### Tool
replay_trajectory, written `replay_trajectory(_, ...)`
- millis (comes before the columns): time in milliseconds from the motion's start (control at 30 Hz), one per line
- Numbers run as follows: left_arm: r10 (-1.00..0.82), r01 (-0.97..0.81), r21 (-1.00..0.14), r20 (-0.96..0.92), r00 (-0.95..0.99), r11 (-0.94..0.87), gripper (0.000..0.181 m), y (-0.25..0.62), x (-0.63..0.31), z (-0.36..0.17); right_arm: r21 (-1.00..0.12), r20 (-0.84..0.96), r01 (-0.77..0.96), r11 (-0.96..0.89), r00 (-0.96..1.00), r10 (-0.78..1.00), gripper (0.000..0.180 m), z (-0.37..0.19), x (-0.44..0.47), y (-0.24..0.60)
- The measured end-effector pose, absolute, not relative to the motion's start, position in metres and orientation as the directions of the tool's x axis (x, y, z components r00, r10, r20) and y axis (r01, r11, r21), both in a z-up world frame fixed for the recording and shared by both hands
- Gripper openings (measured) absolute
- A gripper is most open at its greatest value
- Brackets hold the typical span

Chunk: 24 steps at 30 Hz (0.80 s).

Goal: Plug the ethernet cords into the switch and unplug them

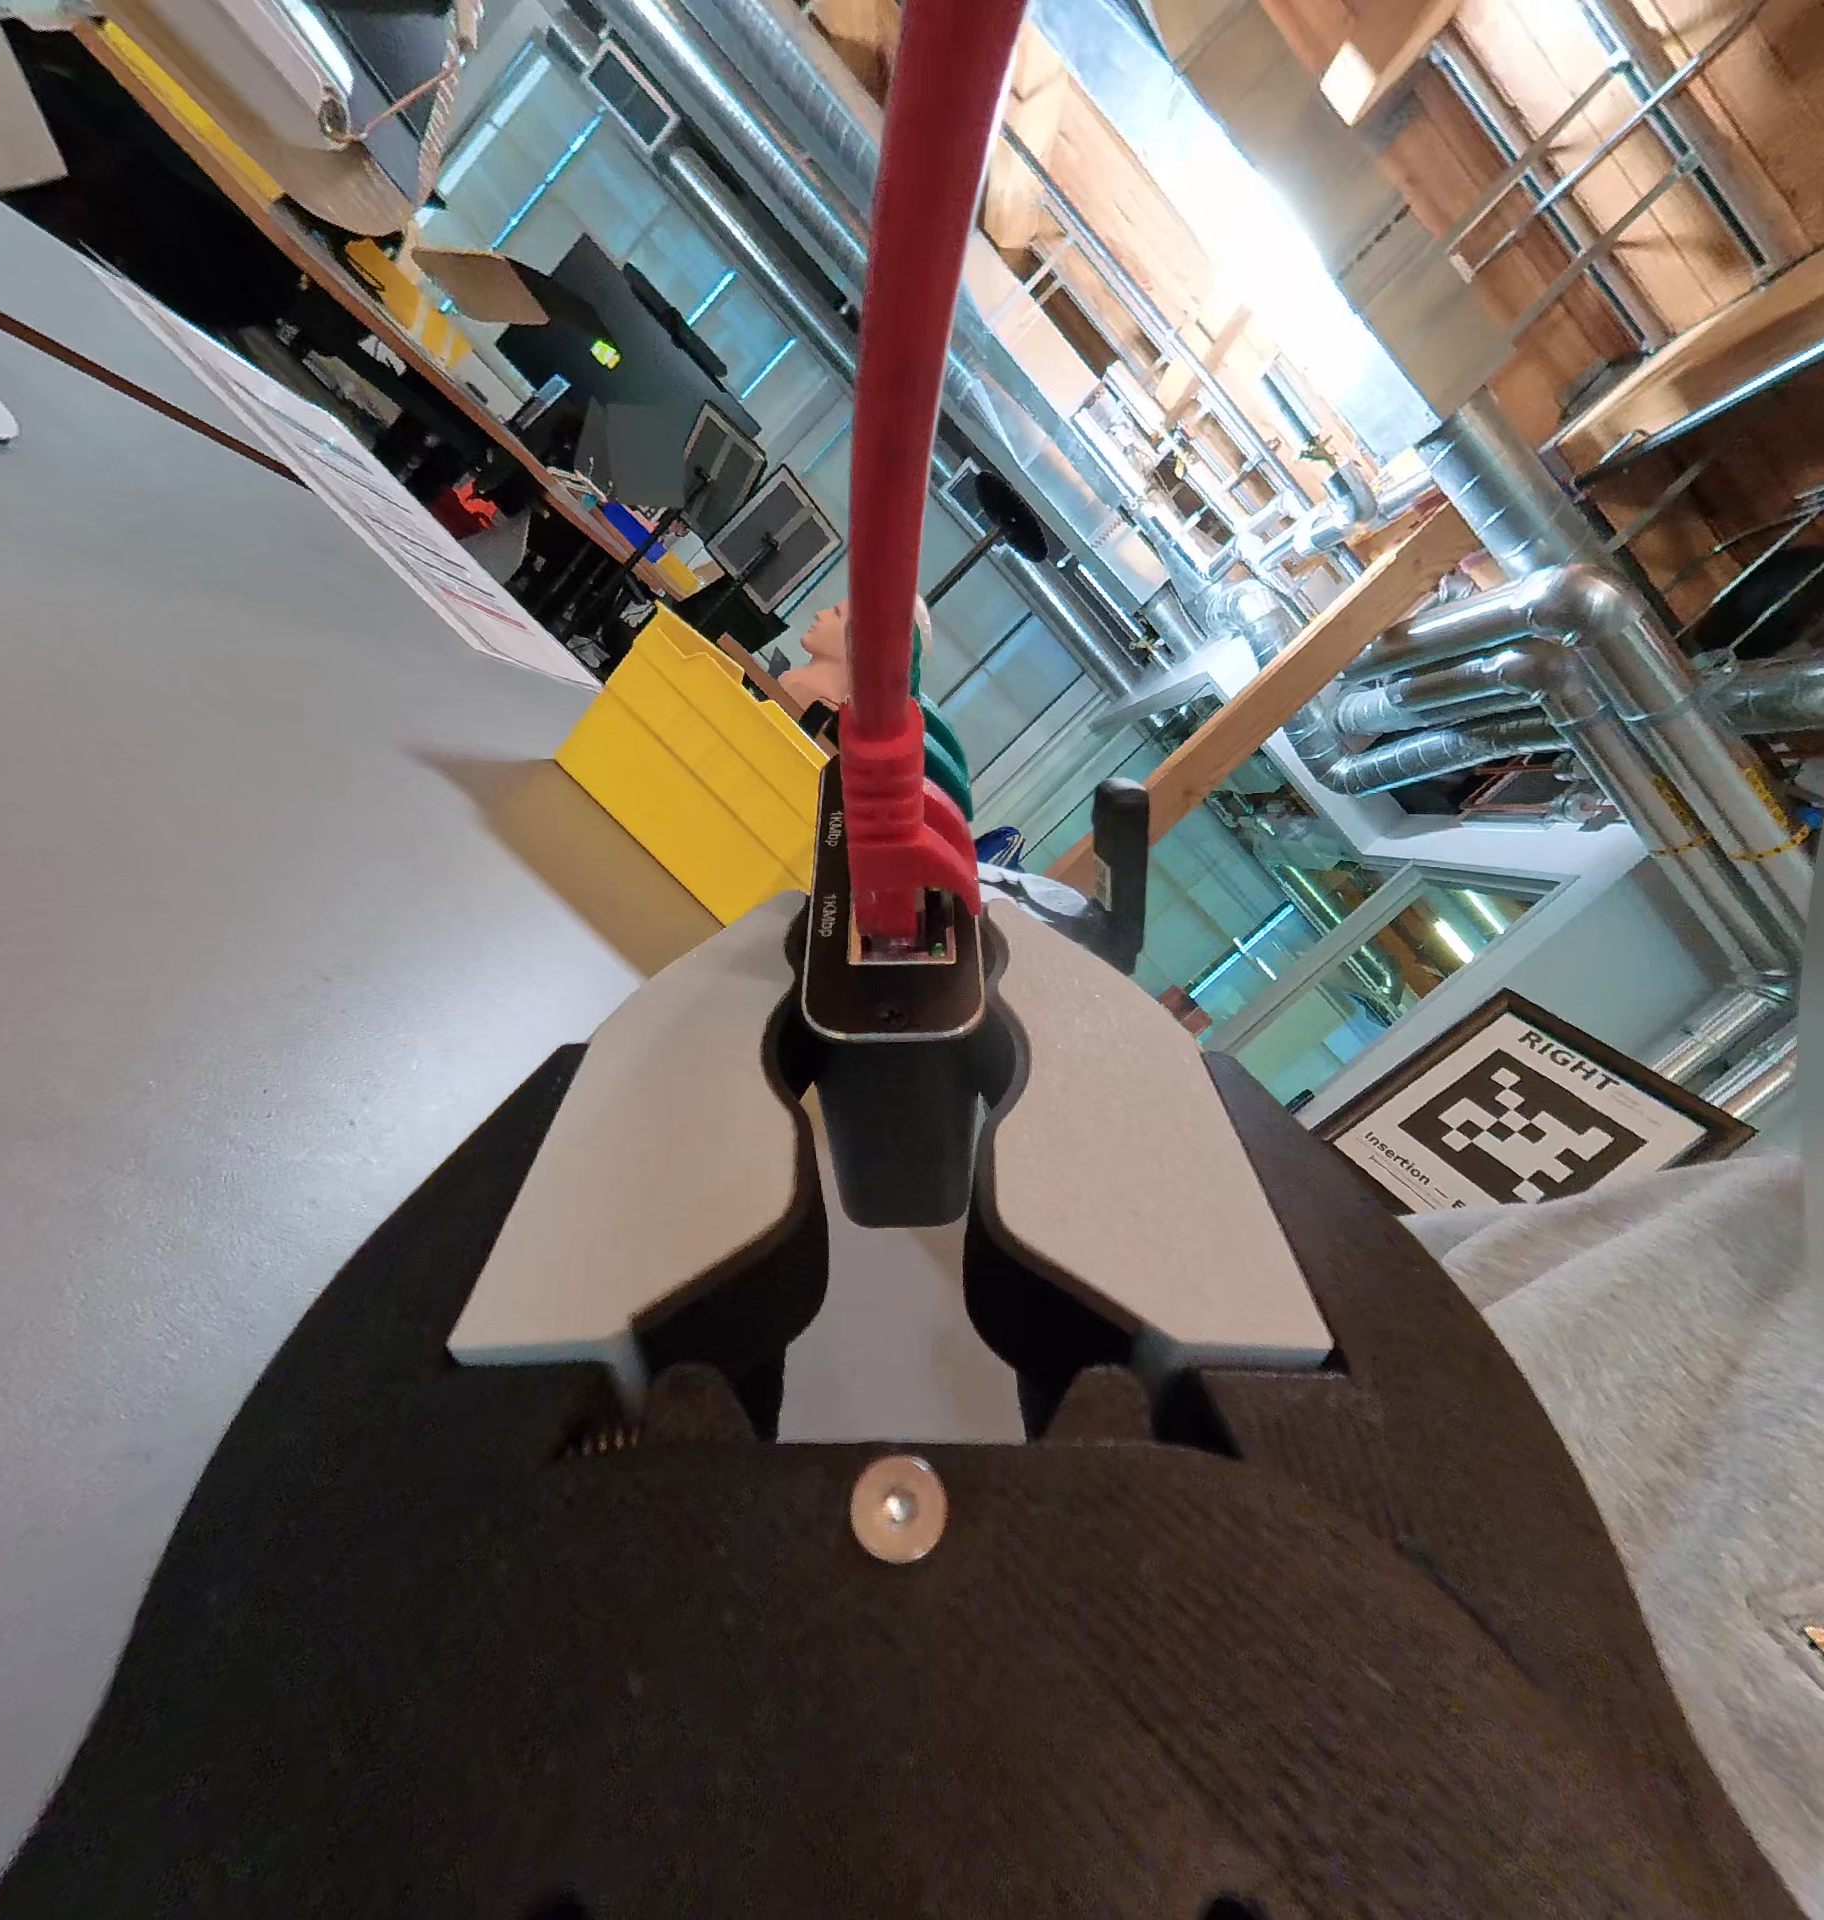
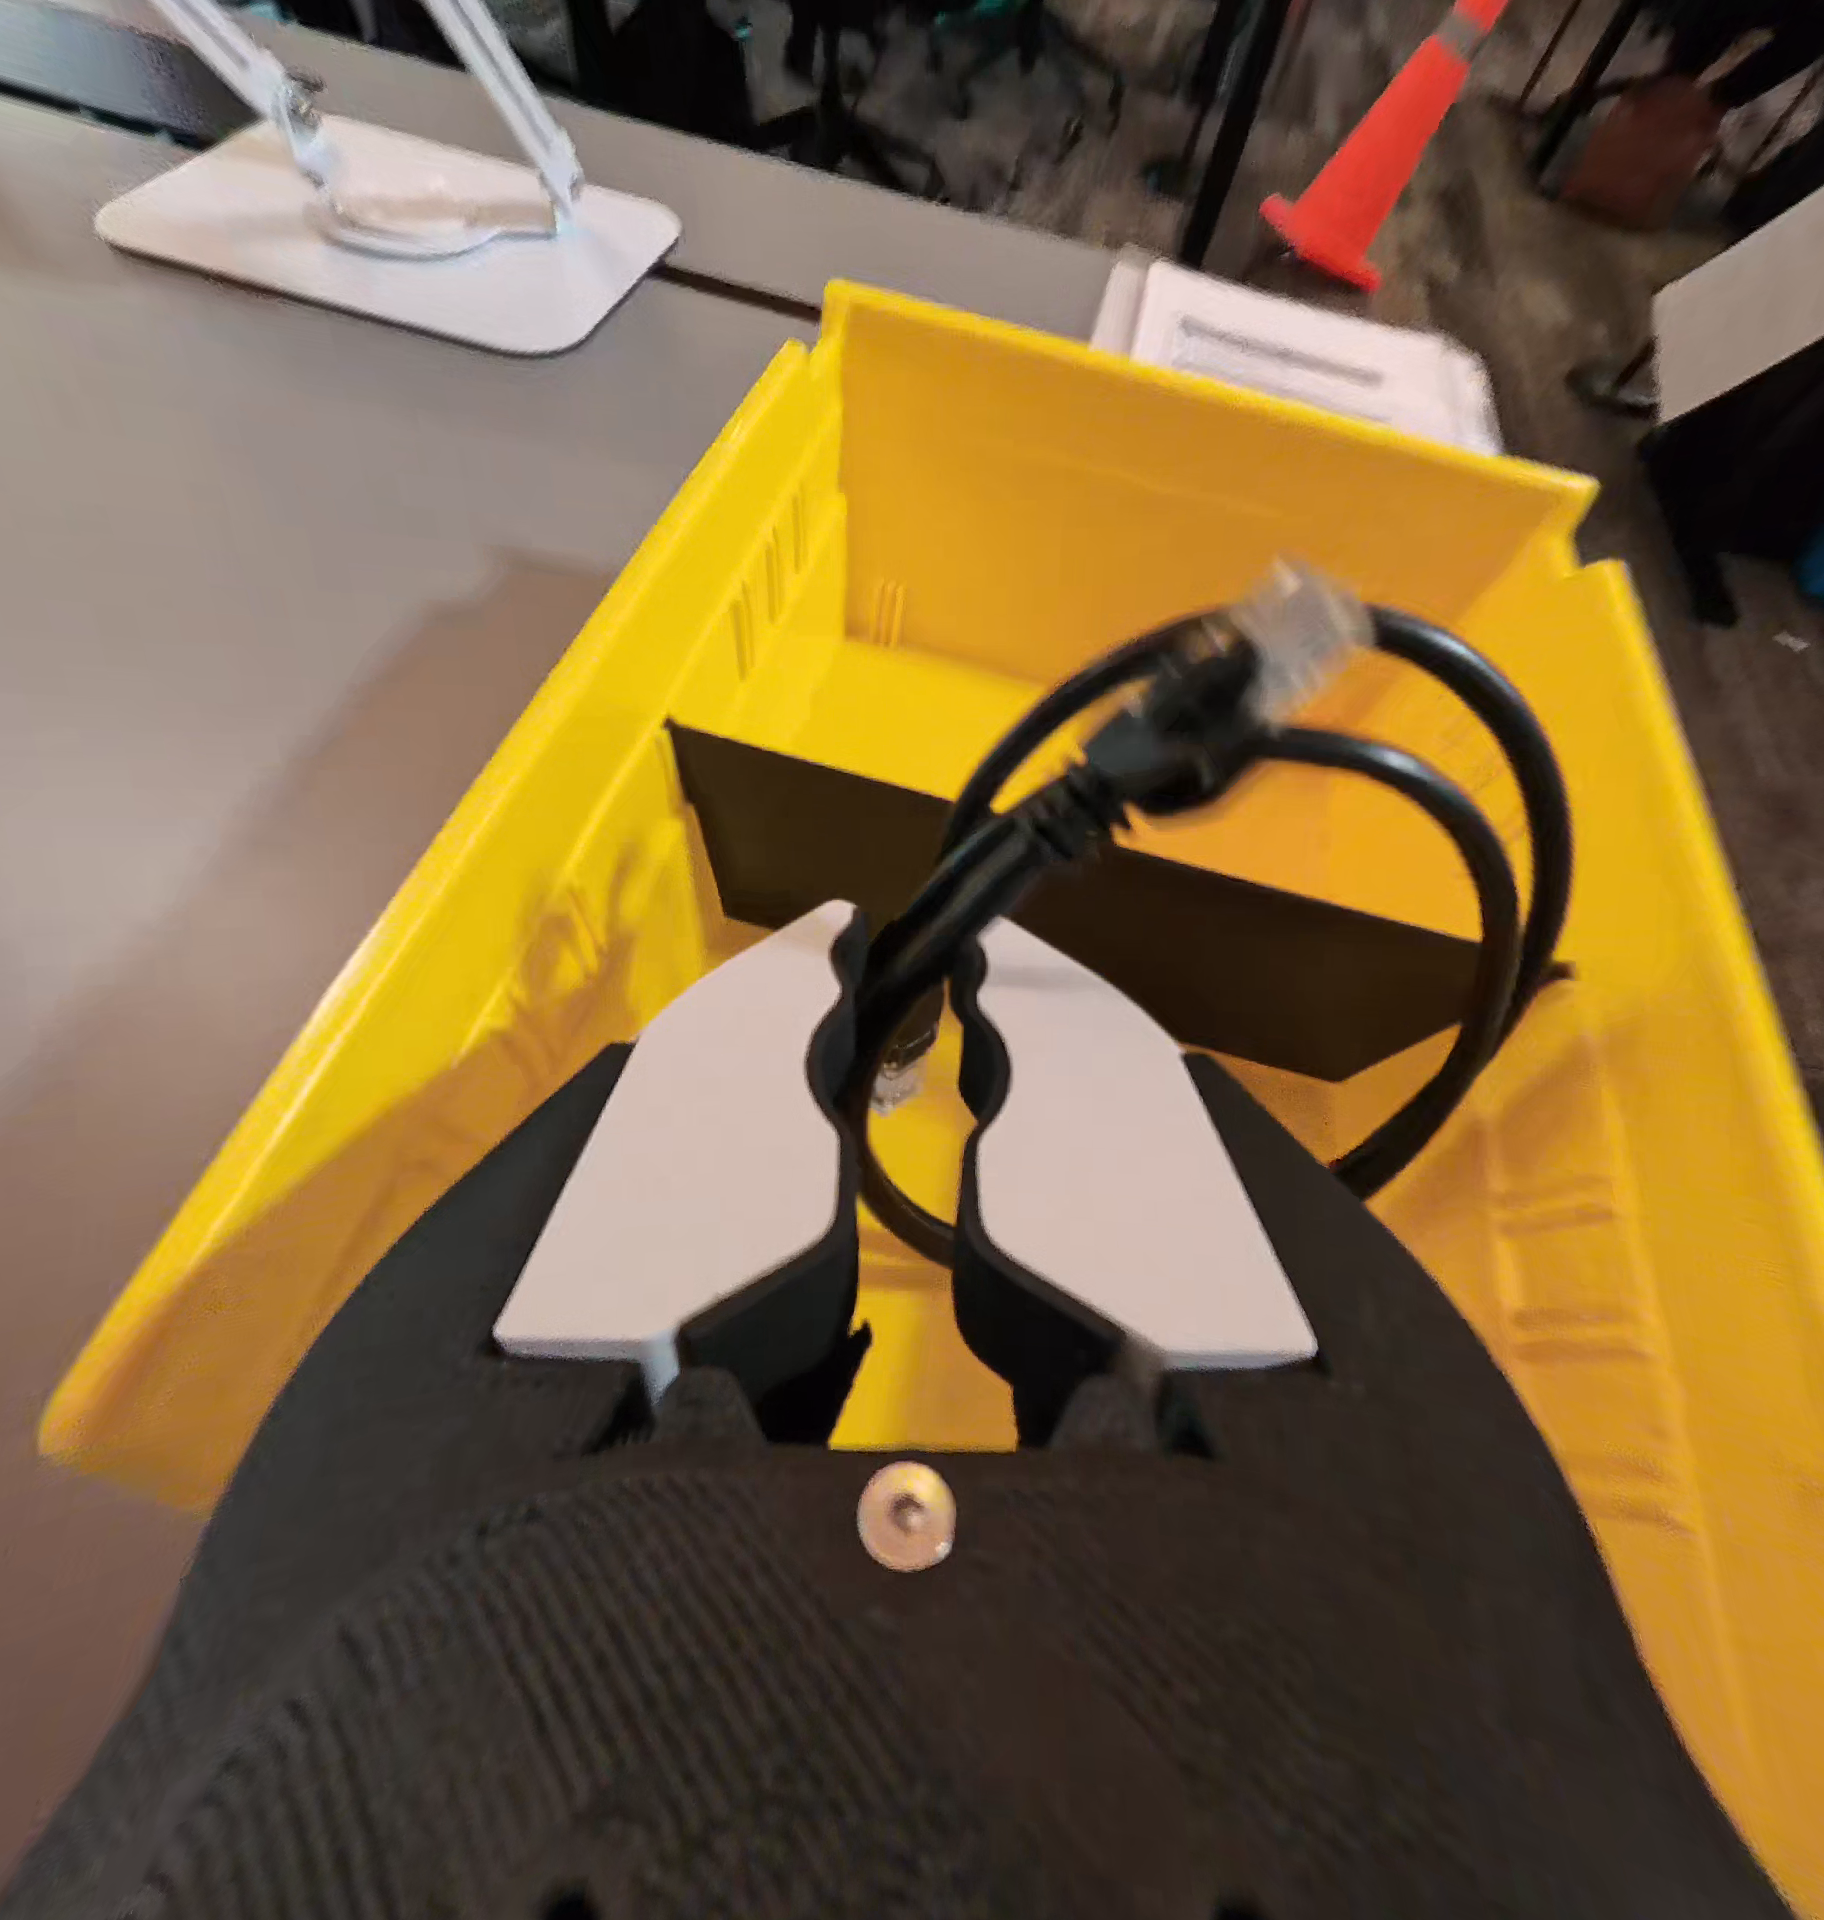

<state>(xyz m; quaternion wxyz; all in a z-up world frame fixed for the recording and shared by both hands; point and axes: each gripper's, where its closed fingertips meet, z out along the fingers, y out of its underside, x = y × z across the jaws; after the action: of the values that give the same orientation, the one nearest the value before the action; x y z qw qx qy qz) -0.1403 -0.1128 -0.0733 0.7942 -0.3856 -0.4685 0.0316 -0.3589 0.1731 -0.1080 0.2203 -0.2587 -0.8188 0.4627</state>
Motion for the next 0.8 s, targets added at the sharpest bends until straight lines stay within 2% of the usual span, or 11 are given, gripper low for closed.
replay_trajectory(33,0.410,0.313,-0.641,0.721,0.560,0.701,0.026,-0.112,-0.140,-0.073,-0.865,0.125,0.226,0.449,-0.769,0.627,0.015,-0.112,-0.360,0.173)
replay_trajectory(133,0.418,0.313,-0.651,0.714,0.562,0.692,0.026,-0.110,-0.140,-0.073,-0.863,0.172,0.188,0.468,-0.762,0.624,0.037,-0.110,-0.361,0.174)
replay_trajectory(233,0.439,0.307,-0.672,0.699,0.565,0.674,0.026,-0.108,-0.137,-0.071,-0.882,0.192,0.146,0.449,-0.758,0.624,0.045,-0.101,-0.361,0.176)
replay_trajectory(467,0.459,0.300,-0.702,0.671,0.582,0.646,0.027,-0.096,-0.127,-0.066,-0.963,0.109,0.062,0.261,-0.797,0.594,0.042,-0.066,-0.345,0.179)
replay_trajectory(800,0.465,0.350,-0.736,0.651,0.600,0.580,0.027,-0.069,-0.114,-0.073,-0.983,0.132,-0.034,0.183,-0.819,0.558,0.033,-0.046,-0.329,0.178)
